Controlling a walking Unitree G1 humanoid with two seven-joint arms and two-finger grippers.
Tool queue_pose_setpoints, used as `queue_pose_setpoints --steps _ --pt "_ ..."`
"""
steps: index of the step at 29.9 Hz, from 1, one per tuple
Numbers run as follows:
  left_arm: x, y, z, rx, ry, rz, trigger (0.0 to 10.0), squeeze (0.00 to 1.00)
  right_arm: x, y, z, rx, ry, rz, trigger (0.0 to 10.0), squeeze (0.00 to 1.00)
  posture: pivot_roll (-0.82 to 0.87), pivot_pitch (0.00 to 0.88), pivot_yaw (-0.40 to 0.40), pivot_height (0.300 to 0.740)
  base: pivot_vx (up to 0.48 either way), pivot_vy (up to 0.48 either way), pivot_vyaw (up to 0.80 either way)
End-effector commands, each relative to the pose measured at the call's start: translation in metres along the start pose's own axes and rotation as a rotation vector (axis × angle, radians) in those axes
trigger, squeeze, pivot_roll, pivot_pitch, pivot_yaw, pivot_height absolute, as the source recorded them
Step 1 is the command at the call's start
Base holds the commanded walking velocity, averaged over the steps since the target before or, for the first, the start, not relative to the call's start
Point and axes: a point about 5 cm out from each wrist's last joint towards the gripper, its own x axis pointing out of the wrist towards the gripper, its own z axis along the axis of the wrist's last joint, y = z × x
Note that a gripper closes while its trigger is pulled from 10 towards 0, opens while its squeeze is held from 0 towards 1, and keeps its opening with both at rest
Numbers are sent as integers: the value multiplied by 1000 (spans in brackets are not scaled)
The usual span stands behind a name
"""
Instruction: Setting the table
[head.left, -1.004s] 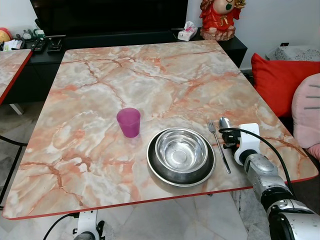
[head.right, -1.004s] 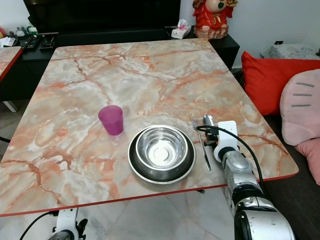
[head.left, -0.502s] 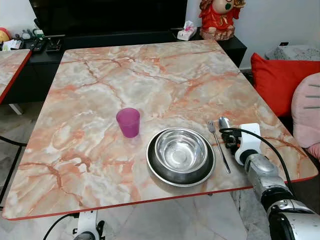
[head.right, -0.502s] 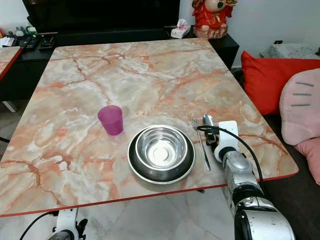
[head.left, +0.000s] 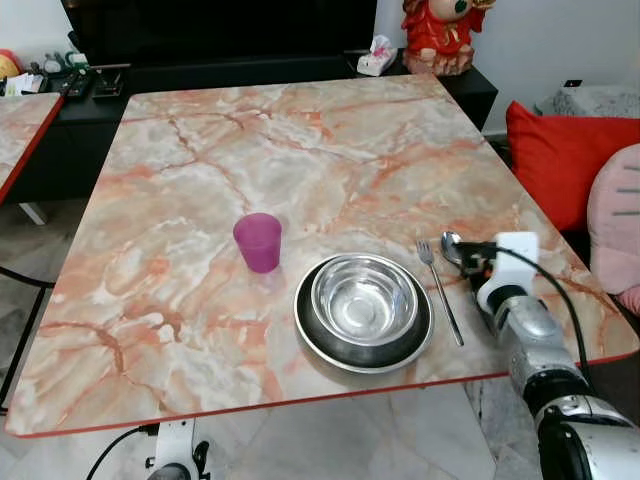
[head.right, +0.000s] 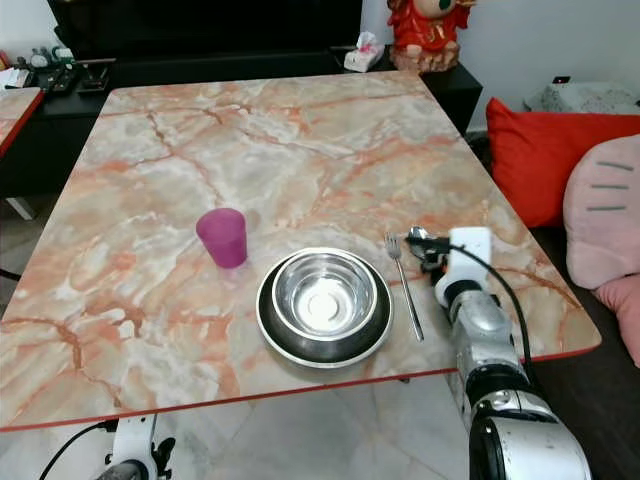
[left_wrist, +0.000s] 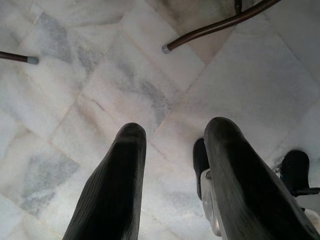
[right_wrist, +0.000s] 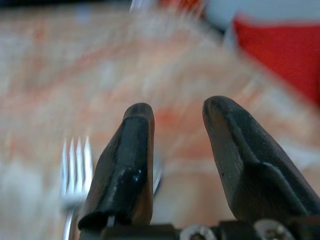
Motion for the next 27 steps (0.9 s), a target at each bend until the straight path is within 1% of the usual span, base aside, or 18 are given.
queue_pose_setpoints --steps 1,2,3,5,6,10,12,16,17,24,27 --pt "-1 5 -6 -5 22 11 10000 0 -7 -3 -2 38 -44 -53 10000 0 -12 63 3 740 0 0 0" --pt "-2 5 -7 -3 24 12 10000 0 -12 -4 -1 68 -86 -73 10000 0 -11 62 4 740 0 0 0" --pt "-2 5 -7 -3 24 12 10000 0 -12 -4 -1 68 -86 -73 10000 0 -11 62 4 740 0 0 0" --pt "-2 7 -9 2 33 15 10000 0 -26 2 2 103 -161 -89 10000 0 -18 55 6 740 0 0 0" --pt "-2 7 -10 3 34 14 10000 0 -29 4 2 108 -174 -90 10000 0 -19 53 6 740 0 0 0" --pt "-3 6 -11 3 37 12 10000 0 -39 12 4 95 -202 -78 10000 0 -22 42 2 740 0 0 0" --pt "-3 5 -11 -3 38 13 10000 0 -43 15 8 72 -231 -75 10000 0 -21 37 -1 740 0 0 0" --pt "-2 5 -11 4 36 9 10000 0 -46 16 17 53 -265 -73 10000 0 -24 23 -4 740 0 0 733" --pt "-3 4 -11 3 36 9 10000 0 -47 15 20 72 -274 -80 10000 0 -24 17 -5 740 0 0 800" --pt "-3 4 -11 2 37 9 10000 0 -49 15 22 65 -266 -81 10000 0 -22 7 -5 740 0 0 764" --pt "-2 5 -10 4 35 9 10000 0 -50 17 24 72 -260 -81 10000 0 -21 5 -4 740 0 0 375"
